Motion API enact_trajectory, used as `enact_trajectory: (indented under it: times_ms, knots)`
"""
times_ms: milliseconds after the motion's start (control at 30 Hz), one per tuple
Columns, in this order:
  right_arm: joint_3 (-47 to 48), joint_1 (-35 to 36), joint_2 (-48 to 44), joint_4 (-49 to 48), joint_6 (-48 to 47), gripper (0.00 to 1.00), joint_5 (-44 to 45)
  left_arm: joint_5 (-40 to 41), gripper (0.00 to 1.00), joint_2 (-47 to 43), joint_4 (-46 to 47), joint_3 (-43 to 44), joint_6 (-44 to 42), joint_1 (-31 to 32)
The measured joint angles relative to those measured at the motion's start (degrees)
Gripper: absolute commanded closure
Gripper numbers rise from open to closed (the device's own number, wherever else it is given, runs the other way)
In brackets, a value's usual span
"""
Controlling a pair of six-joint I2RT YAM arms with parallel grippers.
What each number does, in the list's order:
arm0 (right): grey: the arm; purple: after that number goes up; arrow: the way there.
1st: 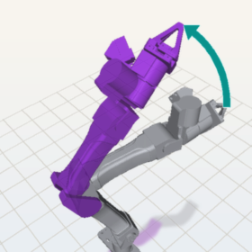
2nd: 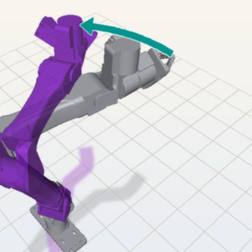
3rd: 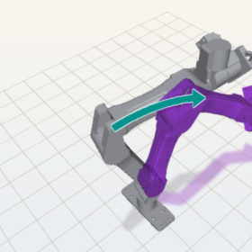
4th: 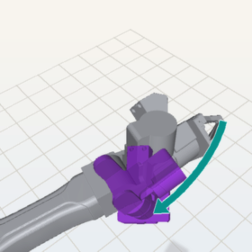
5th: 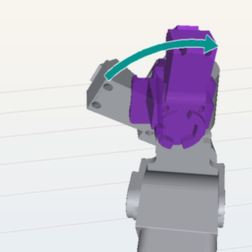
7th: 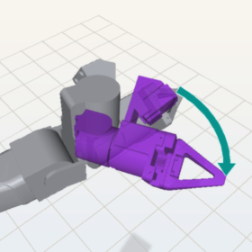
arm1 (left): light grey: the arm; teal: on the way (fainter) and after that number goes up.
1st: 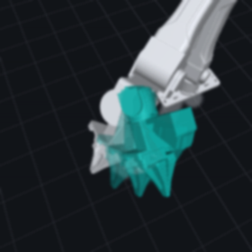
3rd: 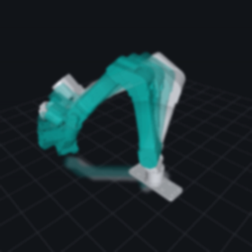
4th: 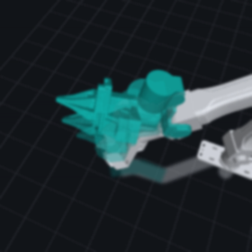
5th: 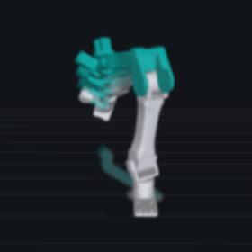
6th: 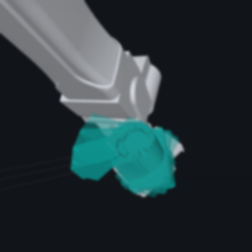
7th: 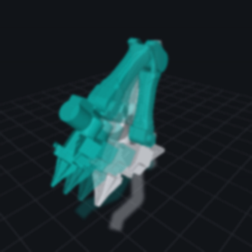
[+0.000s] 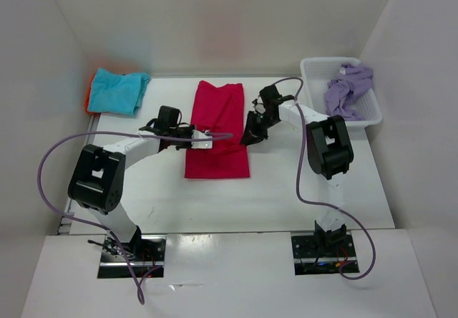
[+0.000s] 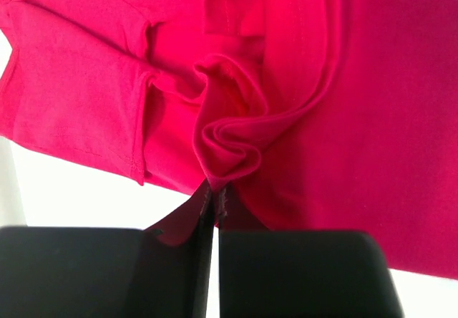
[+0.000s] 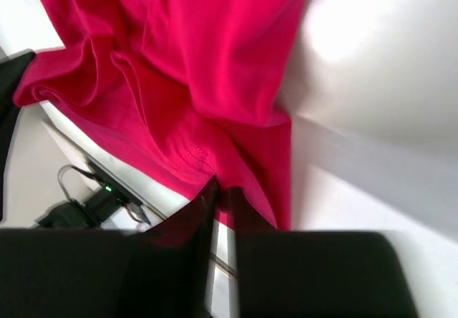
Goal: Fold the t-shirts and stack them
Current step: Fold the folded rectangular tshirt in 1/3 of the way
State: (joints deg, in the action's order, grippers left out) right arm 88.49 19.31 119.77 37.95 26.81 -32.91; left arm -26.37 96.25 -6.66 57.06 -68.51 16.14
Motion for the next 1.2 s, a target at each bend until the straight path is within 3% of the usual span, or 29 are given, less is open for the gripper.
enact_trajectory:
  times_ms: [33, 100, 267, 300, 433, 567, 700, 867, 1067, 1200]
  knots:
    - [0.6, -0.5, 0.5, 0.2, -0.2, 0.56, -0.3, 0.2, 0.89, 0.3, 0.6, 0.0, 0.0, 0.0]
    - [1.2, -1.5, 0.8, 0.2, -0.4, 0.46, -0.6, 0.7, 0.84, 1.0, 1.7, 0.0, -0.1, 0.0]
    - [2.3, -2.7, 0.5, 0.1, -1.2, 0.43, 0.3, 3.8, 0.64, 2.3, 3.7, 0.0, 0.4, 0.0]
    - [2.3, -2.7, 0.0, 0.1, -1.3, 0.45, 1.3, 4.7, 0.60, 2.5, 4.3, 0.0, 1.1, 0.0]
    - [1.0, -2.3, -6.0, -0.6, -2.6, 0.82, 7.6, 8.7, 0.50, 2.6, 5.7, 0.1, 4.0, 0.0]
    - [-4.5, 1.6, -17.1, -2.1, -4.0, 1.00, 12.8, 13.2, 0.50, 2.7, 5.9, 0.9, 7.9, 0.1]
    - [-7.9, 10.4, -20.9, -3.3, -4.2, 1.00, 14.6, 17.1, 0.50, 2.4, 4.7, 2.0, 12.2, -0.1]
    - [-6.5, 16.0, -11.8, -4.3, -3.9, 1.00, 14.3, 18.6, 0.47, -2.4, -1.4, 2.1, 15.0, -1.9]
    - [10.6, 14.7, 7.3, -2.7, -4.3, 1.00, 17.8, 18.1, 0.39, -14.0, -7.9, -0.5, 15.0, -4.7]
    - [23.3, 14.2, 15.1, 0.5, -5.0, 1.00, 22.0, 15.4, 0.35, -19.6, -12.7, -2.7, 13.9, -3.9]
